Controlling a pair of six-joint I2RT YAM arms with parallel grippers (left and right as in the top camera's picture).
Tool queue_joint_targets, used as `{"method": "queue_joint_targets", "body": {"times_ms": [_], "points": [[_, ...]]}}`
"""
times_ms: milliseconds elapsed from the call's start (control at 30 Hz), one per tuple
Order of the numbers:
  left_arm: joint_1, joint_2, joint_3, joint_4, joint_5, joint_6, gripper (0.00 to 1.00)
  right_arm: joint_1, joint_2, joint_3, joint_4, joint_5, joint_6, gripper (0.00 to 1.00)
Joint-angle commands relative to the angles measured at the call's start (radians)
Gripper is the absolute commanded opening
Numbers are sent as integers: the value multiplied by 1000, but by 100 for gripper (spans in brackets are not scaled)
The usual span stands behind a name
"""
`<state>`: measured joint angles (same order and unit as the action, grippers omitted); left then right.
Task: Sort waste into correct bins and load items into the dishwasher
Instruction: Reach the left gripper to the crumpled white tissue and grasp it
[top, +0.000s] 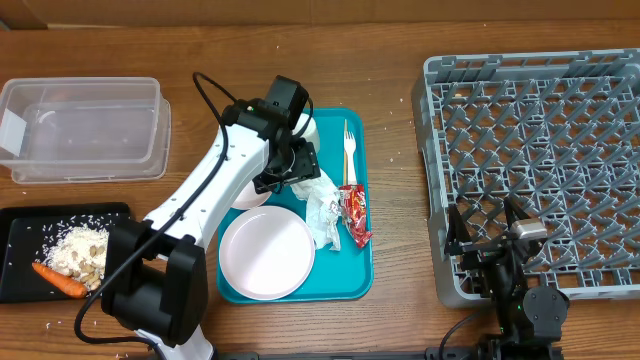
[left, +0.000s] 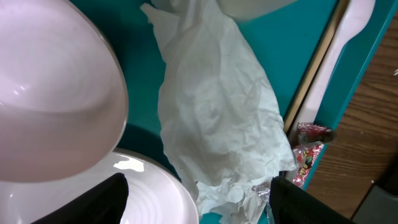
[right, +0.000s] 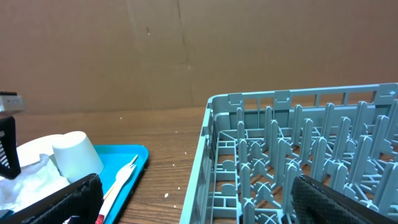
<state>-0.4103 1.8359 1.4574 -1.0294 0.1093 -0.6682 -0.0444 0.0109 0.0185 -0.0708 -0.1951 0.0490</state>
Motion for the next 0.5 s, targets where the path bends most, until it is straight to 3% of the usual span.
{"method": "queue_joint_targets", "body": {"times_ms": [0, 367, 467], "points": [[-15, 8, -39, 42, 40, -50, 75, -1, -8, -10, 5, 3, 2, 100], [-18, 8, -131, 109, 40, -114, 66, -1, -8, -10, 5, 3, 3, 100], [-18, 8, -133, 143, 37, -113, 49, -1, -8, -10, 5, 3, 3, 100]]}}
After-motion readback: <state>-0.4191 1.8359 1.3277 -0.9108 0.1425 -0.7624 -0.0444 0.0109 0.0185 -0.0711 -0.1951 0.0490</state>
